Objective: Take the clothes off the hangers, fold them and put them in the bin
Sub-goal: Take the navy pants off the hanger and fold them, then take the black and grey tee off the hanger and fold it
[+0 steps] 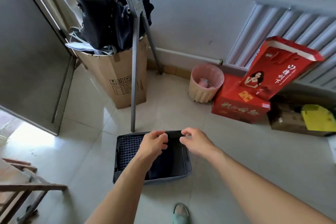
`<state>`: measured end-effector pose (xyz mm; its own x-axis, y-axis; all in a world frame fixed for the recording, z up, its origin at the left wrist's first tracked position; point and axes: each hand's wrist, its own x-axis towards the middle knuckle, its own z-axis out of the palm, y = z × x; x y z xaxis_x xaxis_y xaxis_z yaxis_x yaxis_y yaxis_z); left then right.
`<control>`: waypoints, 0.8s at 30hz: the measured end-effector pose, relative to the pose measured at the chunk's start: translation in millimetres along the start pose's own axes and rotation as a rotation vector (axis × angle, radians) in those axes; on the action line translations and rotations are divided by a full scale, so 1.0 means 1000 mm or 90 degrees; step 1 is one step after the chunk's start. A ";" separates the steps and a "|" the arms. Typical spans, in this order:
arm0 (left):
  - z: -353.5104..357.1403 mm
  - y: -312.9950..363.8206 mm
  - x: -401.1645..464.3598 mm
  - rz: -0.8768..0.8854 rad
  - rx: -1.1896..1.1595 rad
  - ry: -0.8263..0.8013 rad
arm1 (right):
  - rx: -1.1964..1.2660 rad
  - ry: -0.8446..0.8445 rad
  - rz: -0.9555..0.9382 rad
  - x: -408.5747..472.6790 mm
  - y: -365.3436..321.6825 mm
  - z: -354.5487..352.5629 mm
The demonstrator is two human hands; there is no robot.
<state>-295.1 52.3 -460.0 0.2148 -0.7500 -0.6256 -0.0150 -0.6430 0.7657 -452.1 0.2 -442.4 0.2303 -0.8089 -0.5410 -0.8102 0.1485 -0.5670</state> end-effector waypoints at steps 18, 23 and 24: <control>0.135 0.150 -0.208 0.213 0.017 -0.176 | 0.427 0.228 0.011 -0.240 0.037 -0.162; 0.218 0.168 -0.249 0.258 0.043 -0.234 | 0.443 0.287 0.023 -0.291 0.104 -0.213; 0.236 0.170 -0.256 0.262 0.051 -0.245 | 0.446 0.297 0.026 -0.302 0.117 -0.224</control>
<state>-582.8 98.0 -204.9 -0.1961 -0.9339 -0.2991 -0.0985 -0.2847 0.9535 -737.7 134.1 -206.1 -0.1625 -0.9246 -0.3446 -0.2559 0.3768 -0.8902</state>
